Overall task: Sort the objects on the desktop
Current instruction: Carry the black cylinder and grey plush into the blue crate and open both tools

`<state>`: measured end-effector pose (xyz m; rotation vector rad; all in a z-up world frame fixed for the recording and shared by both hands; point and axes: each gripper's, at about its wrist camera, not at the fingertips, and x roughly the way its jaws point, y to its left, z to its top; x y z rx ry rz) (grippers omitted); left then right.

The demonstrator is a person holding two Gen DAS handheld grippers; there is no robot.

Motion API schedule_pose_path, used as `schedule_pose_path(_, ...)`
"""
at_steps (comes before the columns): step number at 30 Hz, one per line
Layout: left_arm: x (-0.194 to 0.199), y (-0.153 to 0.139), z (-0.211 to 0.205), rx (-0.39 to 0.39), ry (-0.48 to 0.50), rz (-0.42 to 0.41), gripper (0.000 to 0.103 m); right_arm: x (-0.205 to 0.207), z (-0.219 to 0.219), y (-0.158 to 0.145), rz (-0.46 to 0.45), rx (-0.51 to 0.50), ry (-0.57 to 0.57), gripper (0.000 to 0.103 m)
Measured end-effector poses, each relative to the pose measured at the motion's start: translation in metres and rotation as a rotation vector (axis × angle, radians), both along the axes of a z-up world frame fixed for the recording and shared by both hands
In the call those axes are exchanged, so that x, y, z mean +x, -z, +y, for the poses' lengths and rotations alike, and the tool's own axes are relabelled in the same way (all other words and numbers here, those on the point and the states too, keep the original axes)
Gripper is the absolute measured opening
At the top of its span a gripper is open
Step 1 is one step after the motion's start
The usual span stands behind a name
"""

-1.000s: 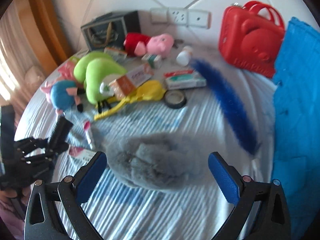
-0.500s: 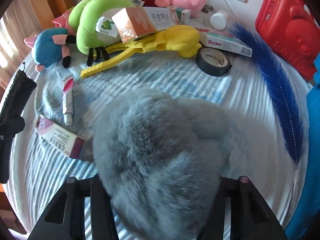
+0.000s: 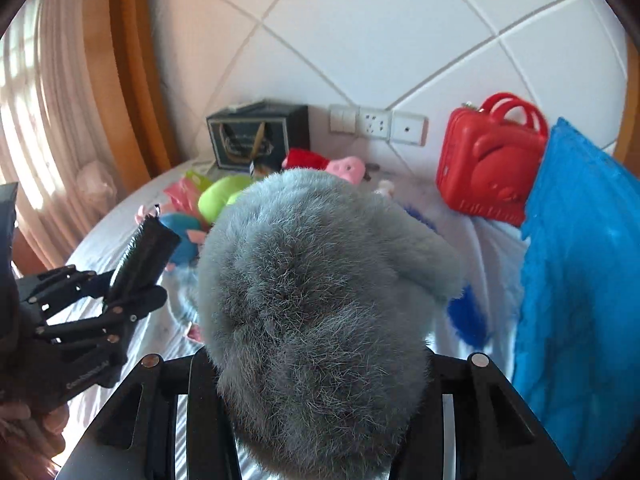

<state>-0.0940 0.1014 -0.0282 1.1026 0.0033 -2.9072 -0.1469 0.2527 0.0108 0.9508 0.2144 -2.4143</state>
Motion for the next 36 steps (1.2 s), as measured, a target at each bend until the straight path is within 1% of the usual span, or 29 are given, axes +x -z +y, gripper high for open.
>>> schedule_pose_path(7,0.007,-0.068,0.077,-0.005,0.131,0.164,0.034,0.04,0.08,-0.093,0.197,-0.077,0.127,0.04)
schedule_pose_path(10,0.009,-0.095,0.117,-0.001,0.181,0.226,0.034,0.057,0.12,-0.124,0.269,-0.101,0.176,0.04)
schedule_pose_path(13,0.005,-0.118,0.159,0.013,0.23,0.261,0.034,0.067,0.161,-0.145,0.33,-0.079,0.246,0.04)
schedule_pose_path(16,-0.002,-0.139,0.205,0.04,0.286,0.273,0.034,0.072,0.209,-0.158,0.35,-0.047,0.323,0.04)
schedule_pose_path(19,-0.016,-0.153,0.252,0.07,0.335,0.248,0.034,0.066,0.259,-0.162,0.338,-0.01,0.394,0.04)
schedule_pose_path(22,-0.041,-0.16,0.299,0.098,0.373,0.182,0.034,0.052,0.306,-0.16,0.301,0.027,0.449,0.04)
schedule_pose_path(24,-0.059,-0.159,0.327,0.102,0.38,0.132,0.034,0.043,0.332,-0.155,0.269,0.046,0.468,0.04)
schedule_pose_path(27,-0.087,-0.153,0.363,0.097,0.385,0.06,0.034,0.021,0.37,-0.145,0.195,0.05,0.491,0.04)
schedule_pose_path(30,-0.118,-0.143,0.387,0.091,0.382,-0.018,0.034,-0.002,0.396,-0.14,0.149,0.056,0.508,0.041)
schedule_pose_path(33,-0.143,-0.137,0.408,0.039,0.36,-0.042,0.034,-0.027,0.415,-0.139,0.114,0.041,0.528,0.041)
schedule_pose_path(34,-0.15,-0.136,0.413,0.034,0.361,-0.048,0.034,-0.035,0.42,-0.138,0.106,0.04,0.534,0.041)
schedule_pose_path(36,-0.169,-0.132,0.42,0.048,0.349,-0.076,0.034,-0.051,0.427,-0.137,0.101,0.041,0.547,0.041)
